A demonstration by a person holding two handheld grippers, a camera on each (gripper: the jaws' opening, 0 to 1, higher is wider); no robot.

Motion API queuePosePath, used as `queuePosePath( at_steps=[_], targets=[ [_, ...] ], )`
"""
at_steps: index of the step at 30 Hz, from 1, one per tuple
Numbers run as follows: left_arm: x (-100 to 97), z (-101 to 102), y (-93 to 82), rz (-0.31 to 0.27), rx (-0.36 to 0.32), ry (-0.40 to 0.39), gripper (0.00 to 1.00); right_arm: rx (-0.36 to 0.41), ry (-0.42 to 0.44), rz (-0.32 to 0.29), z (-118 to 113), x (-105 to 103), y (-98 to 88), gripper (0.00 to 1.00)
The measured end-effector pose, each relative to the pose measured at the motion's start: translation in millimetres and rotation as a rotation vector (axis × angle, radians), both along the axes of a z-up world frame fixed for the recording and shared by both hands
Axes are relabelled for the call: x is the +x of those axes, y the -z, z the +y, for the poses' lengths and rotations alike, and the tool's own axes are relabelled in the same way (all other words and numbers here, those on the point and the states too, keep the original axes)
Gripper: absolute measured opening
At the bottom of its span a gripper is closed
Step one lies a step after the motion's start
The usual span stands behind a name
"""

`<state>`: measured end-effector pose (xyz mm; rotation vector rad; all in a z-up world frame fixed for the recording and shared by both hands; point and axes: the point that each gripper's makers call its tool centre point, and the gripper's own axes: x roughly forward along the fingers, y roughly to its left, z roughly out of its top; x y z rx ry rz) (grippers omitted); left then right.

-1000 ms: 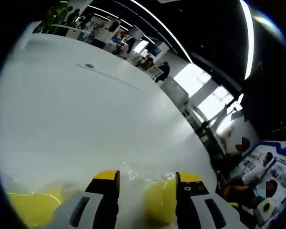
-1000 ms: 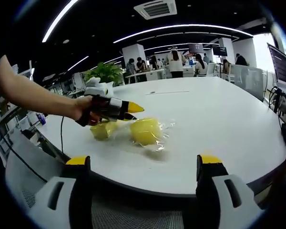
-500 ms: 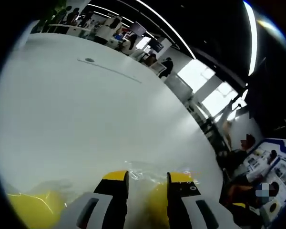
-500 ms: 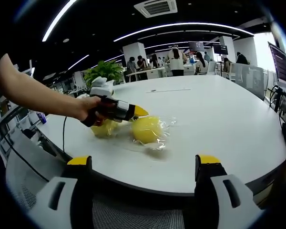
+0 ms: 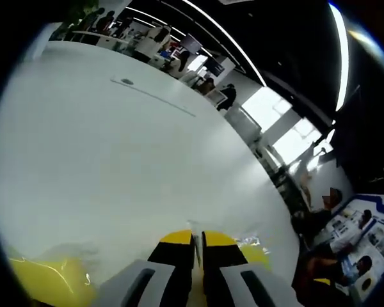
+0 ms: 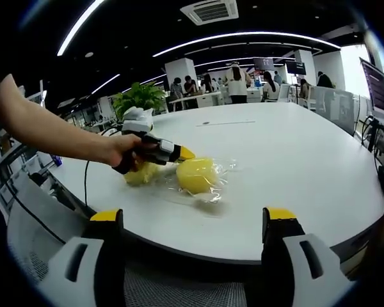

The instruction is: Compare the silicone blocks by pressing each to a similar depth, holding the contact briefly, and releasing to observe deformation and rebound differences across the visible hardness samples.

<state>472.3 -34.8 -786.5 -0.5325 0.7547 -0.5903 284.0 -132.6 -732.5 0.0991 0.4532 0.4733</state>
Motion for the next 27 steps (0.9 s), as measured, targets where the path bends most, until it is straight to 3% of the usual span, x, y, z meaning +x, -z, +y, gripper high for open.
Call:
queuePosePath(
  at_steps=[4, 6, 7, 10, 15, 20, 21, 22, 25, 27],
  targets=[
    [-0.9, -2, -5.6, -0.021, -0.010, 0.010, 0.00, 0.000, -0.001, -0.003, 0, 0, -0.3, 0.83],
    [-0.3, -6, -16.1, -0.106, -0.014, 0.042, 0.00, 0.001, -0.001, -0.002, 0, 0, -0.1, 0.83],
    [-2.4, -9, -21.8, -0.091, -0.061, 0.032, 0.00, 0.001, -0.001, -0.002, 0, 0, -0.1, 0.83],
    [-4.2, -14, -36.7, -0.149, -0.090, 0.067, 0.00, 0.003, -0.003, -0.004, 0, 0, -0.1, 0.83],
    [-17.8, -27, -73.9, -0.176, -0.250, 0.124, 0.00, 0.004, -0.005, -0.006, 0, -1, -0.5, 0.82],
    [-33.3, -32, -106.5, -0.231, -0.319, 0.184, 0.00, 0.004, -0.008, -0.005, 1, -1, -0.4, 0.83],
    [-34.7, -32, -111.8, -0.254, -0.313, 0.192, 0.00, 0.005, -0.008, -0.005, 1, -1, -0.4, 0.83],
    [-38.1, -33, -122.4, -0.317, -0.305, 0.218, 0.00, 0.005, -0.008, -0.005, 1, -1, -0.4, 0.83],
    [-45.8, -32, -140.5, -0.305, -0.364, 0.217, 0.00, 0.002, -0.010, -0.004, 1, -2, -0.2, 0.83],
    [-52.1, -30, -157.1, -0.340, -0.385, 0.235, 0.00, 0.001, -0.009, -0.003, 1, -2, -0.1, 0.83]
  ],
)
